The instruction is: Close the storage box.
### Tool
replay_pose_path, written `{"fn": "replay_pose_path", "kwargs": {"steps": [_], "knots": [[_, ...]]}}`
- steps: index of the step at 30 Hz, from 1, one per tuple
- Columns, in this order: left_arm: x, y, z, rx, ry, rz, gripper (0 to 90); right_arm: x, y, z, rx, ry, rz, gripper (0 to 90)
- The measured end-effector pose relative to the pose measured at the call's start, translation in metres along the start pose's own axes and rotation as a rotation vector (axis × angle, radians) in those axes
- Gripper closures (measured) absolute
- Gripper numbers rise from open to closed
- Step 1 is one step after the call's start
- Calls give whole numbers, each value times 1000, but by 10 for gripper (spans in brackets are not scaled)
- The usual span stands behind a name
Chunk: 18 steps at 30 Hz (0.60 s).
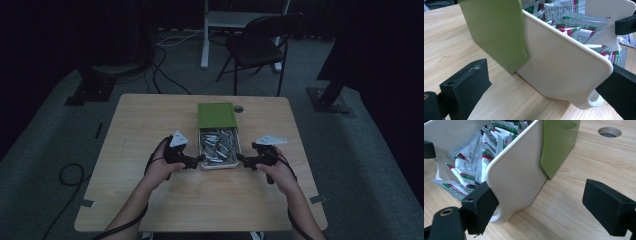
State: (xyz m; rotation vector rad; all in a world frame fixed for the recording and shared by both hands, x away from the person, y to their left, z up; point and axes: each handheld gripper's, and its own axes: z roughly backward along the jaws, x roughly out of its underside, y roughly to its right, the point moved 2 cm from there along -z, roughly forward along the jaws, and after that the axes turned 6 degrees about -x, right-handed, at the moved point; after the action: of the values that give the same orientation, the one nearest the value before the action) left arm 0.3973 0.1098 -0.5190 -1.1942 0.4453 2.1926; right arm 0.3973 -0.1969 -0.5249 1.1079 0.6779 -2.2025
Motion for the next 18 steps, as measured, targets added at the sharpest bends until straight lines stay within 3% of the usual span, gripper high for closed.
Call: {"fn": "replay_pose_path", "kwargs": {"steps": [18], "knots": [[-7, -7, -8, -8, 8, 16, 23, -9, 9, -7, 37, 11, -33, 123]]}}
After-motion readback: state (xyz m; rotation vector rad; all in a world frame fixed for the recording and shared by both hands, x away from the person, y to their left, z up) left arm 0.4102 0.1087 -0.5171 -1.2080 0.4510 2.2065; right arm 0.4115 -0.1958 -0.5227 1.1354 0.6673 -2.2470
